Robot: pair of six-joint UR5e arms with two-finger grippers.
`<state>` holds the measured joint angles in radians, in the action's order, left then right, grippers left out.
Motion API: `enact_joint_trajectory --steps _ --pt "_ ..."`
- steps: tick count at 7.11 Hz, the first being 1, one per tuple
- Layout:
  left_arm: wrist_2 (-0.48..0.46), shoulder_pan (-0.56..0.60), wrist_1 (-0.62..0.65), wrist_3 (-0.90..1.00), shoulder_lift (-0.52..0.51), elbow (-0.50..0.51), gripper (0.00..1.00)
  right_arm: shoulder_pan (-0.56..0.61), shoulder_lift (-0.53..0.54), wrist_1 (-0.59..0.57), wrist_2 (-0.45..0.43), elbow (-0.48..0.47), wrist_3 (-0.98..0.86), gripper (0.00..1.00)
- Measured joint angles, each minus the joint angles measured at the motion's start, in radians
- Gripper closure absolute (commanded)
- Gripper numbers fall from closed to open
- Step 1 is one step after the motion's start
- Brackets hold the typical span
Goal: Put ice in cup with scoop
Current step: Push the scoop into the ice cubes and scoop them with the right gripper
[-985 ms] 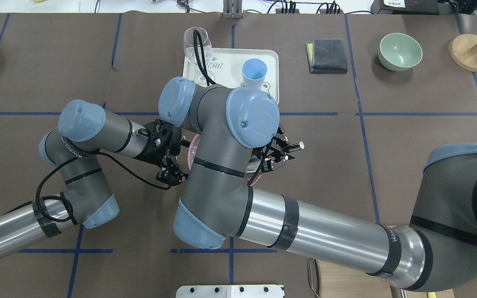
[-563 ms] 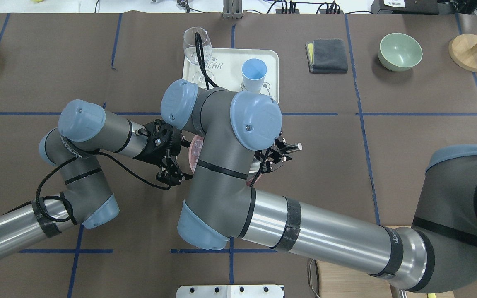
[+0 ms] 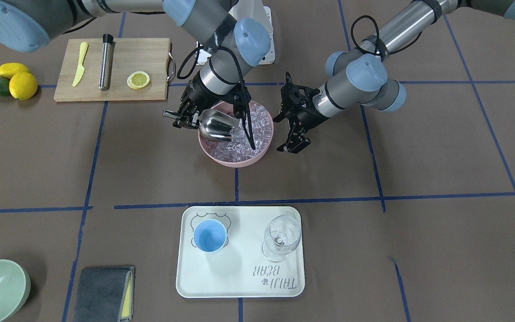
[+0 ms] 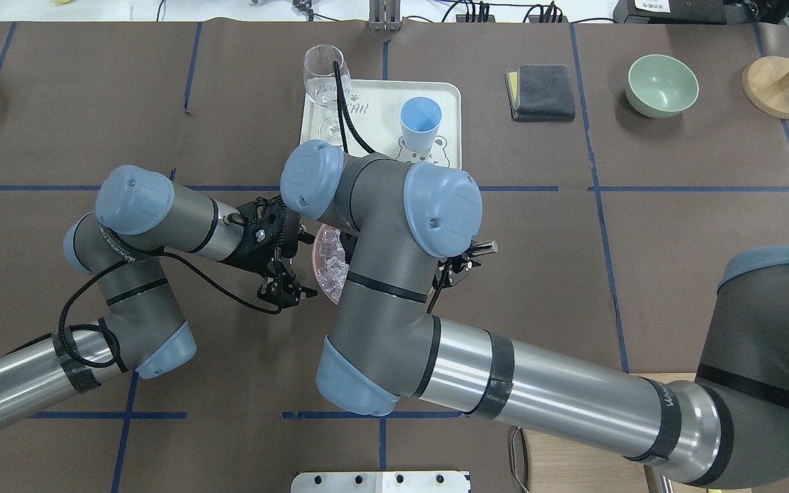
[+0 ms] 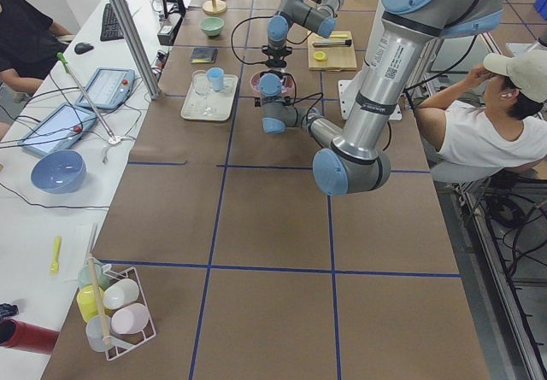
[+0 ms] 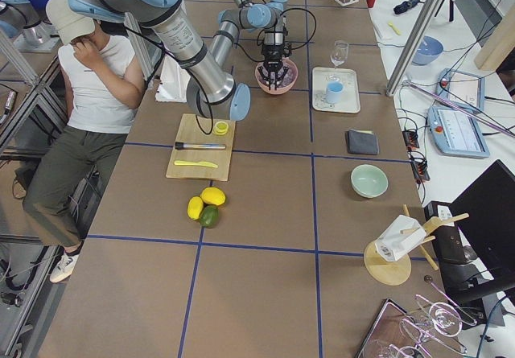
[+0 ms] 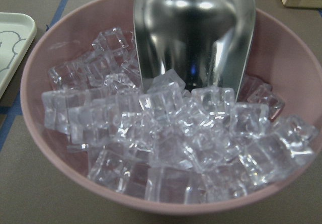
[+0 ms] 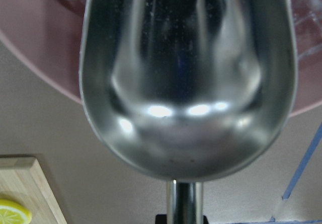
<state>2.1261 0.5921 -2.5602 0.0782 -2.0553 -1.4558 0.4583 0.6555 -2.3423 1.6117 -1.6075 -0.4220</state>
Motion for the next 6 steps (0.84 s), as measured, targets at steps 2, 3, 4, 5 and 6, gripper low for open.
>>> enact_joint_trajectory --steps 2,3,4,5,6 --pt "0.0 0.0 0.0 0.0 0.001 0.0 0.0 0.009 0.074 0.086 0.033 -0.064 0.002 1.0" --pt "0.0 0.0 0.0 0.0 0.001 0.0 0.0 0.015 0.098 0.12 0.048 -0.082 0.003 1.0" --pt "0.0 0.0 0.0 0.0 0.0 0.0 0.0 0.023 0.11 0.145 0.066 -0.092 0.004 1.0" --pt "0.0 0.0 0.0 0.0 0.0 -0.001 0.0 0.033 0.118 0.174 0.092 -0.097 0.01 1.0" --pt "0.0 0.0 0.0 -0.001 0.0 -0.001 0.0 0.042 0.132 0.211 0.119 -0.102 0.024 1.0"
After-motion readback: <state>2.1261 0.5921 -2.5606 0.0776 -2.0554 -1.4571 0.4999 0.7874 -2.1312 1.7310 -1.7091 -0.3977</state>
